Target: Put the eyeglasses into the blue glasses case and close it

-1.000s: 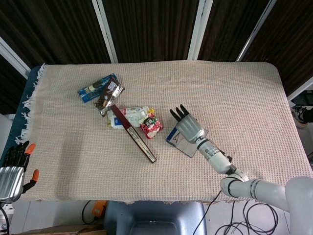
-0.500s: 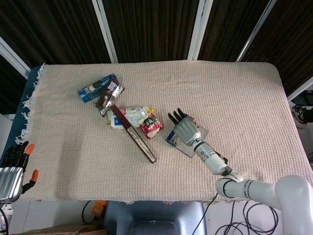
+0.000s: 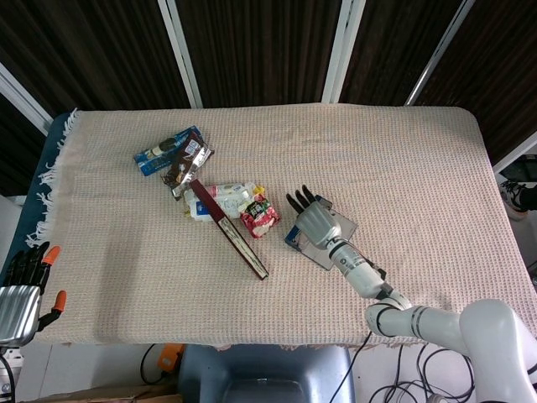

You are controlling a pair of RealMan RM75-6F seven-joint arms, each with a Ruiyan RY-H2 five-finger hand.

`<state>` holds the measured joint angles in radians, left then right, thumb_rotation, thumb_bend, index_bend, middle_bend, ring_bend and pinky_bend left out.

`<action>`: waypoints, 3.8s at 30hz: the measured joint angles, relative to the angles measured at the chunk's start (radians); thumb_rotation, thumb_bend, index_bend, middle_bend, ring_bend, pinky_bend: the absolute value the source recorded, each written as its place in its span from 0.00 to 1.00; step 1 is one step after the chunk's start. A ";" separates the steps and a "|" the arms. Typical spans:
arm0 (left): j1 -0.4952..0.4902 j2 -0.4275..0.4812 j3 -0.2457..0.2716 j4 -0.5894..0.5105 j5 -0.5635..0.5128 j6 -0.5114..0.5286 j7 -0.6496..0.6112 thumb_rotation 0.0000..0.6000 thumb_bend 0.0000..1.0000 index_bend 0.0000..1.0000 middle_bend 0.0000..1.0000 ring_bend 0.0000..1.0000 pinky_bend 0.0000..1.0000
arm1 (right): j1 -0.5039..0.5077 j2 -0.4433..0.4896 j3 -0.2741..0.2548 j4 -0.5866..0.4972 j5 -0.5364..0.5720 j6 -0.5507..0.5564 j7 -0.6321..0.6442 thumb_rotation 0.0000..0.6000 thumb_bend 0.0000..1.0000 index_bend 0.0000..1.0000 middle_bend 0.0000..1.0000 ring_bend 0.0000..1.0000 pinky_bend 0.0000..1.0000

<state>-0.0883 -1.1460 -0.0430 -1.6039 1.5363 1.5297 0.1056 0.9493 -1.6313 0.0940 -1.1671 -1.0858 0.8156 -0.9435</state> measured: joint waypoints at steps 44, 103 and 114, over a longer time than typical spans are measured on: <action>0.003 0.005 0.004 0.001 0.009 0.005 -0.017 1.00 0.42 0.00 0.00 0.00 0.05 | -0.050 -0.164 0.021 0.264 -0.114 0.108 0.166 1.00 0.23 0.32 0.03 0.00 0.00; 0.006 -0.001 0.005 -0.004 0.014 0.011 0.006 1.00 0.42 0.00 0.00 0.00 0.05 | -0.228 0.056 -0.148 0.179 -0.446 0.263 0.621 1.00 0.35 0.61 0.06 0.00 0.00; 0.004 0.002 0.002 -0.002 0.008 0.006 -0.001 1.00 0.42 0.00 0.00 0.00 0.05 | -0.230 -0.070 -0.149 0.366 -0.491 0.241 0.711 1.00 0.40 0.63 0.07 0.00 0.00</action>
<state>-0.0846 -1.1443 -0.0406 -1.6059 1.5446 1.5359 0.1044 0.7192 -1.7012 -0.0554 -0.8008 -1.5765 1.0563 -0.2328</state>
